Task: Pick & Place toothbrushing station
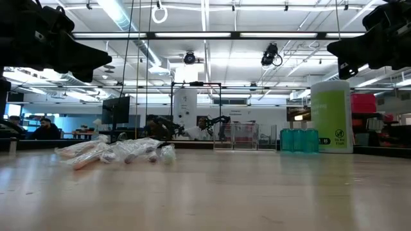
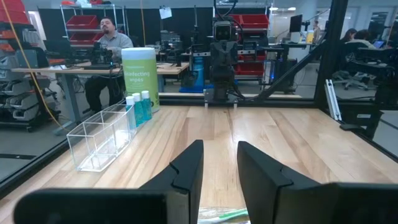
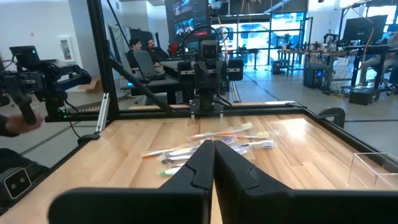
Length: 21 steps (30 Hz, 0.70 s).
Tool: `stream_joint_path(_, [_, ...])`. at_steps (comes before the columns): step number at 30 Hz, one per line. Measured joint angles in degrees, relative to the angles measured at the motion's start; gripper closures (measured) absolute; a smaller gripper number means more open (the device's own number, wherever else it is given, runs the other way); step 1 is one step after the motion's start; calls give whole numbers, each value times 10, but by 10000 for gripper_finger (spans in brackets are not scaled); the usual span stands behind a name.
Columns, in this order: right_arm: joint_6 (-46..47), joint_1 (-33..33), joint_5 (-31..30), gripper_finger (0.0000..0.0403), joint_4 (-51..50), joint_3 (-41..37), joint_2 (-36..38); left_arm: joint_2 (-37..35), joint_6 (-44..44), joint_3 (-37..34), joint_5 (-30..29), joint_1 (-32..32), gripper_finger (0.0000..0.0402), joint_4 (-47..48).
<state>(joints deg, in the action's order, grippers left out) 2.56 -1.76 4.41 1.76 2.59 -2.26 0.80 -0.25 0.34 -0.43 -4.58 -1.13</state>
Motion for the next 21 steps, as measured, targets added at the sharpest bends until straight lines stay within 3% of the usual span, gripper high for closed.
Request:
stream_joint_path(7, [0,0,0,396,0,0,0,0,0,0,0,0,305,0])
stream_joint_path(15, [-22,0,-1,354,2,0,0,0,0,0,0,0,305,0])
stream_joint_path(21, [19,0,-16,333,100,0,0,0,0,0,0,0,305,0])
